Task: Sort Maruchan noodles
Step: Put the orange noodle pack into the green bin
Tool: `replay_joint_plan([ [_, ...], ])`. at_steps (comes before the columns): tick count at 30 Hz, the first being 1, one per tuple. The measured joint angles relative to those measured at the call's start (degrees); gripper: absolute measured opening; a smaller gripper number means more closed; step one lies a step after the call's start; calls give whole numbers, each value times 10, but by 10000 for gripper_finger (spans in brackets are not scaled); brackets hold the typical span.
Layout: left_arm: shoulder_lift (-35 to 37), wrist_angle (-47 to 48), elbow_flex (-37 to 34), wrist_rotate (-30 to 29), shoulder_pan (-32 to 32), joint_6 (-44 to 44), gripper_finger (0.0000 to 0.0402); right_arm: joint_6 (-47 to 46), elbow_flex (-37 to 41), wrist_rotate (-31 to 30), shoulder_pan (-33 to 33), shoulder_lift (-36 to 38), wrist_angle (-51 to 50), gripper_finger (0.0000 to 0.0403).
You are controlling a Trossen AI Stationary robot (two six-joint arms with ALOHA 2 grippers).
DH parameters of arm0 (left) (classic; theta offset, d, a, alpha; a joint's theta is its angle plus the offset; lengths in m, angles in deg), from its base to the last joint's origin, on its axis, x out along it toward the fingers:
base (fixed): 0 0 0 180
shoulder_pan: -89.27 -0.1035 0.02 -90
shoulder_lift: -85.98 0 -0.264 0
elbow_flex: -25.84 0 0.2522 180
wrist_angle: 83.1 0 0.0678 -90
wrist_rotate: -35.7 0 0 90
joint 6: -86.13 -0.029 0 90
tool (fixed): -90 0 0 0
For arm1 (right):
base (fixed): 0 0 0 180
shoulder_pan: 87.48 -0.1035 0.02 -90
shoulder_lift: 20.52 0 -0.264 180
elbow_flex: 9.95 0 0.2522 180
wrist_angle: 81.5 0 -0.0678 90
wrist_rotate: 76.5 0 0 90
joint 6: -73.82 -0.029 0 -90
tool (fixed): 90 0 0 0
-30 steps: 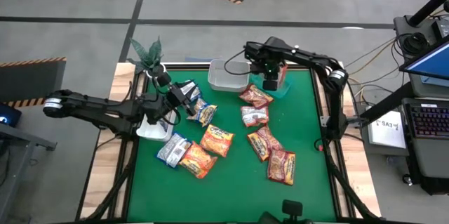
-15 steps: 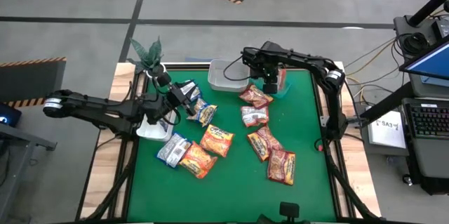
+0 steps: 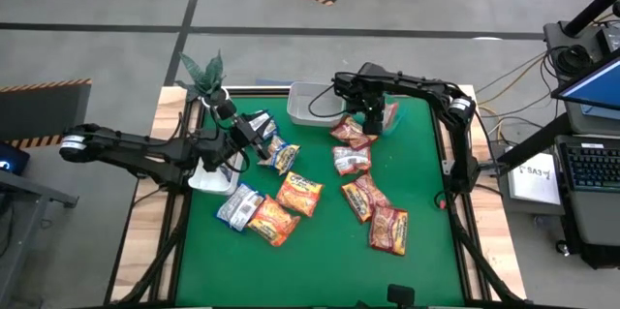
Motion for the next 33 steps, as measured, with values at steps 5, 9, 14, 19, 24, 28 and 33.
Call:
replay_joint_plan([
  [5, 0, 0, 0, 0, 0, 0, 77, -15, 0, 12, -5, 0, -1, 132],
  [9, 0, 0, 0, 1, 0, 0, 77, -31, 0, 42, -14, 0, -4, 153],
  [14, 0, 0, 0, 1, 0, 0, 77, -67, 0, 59, -33, 3, -20, 159],
  [19, 0, 0, 0, 1, 1, 7, 77, -137, 0, 58, -49, 3, -29, 152],
  [24, 0, 0, 0, 2, 0, 9, 77, -194, 0, 56, -56, 4, -32, 145],
  [28, 0, 0, 0, 2, 0, 9, 77, -239, 0, 60, -64, 5, -35, 141],
  [33, 0, 0, 0, 2, 0, 9, 77, -321, 0, 61, -81, 5, -31, 143],
])
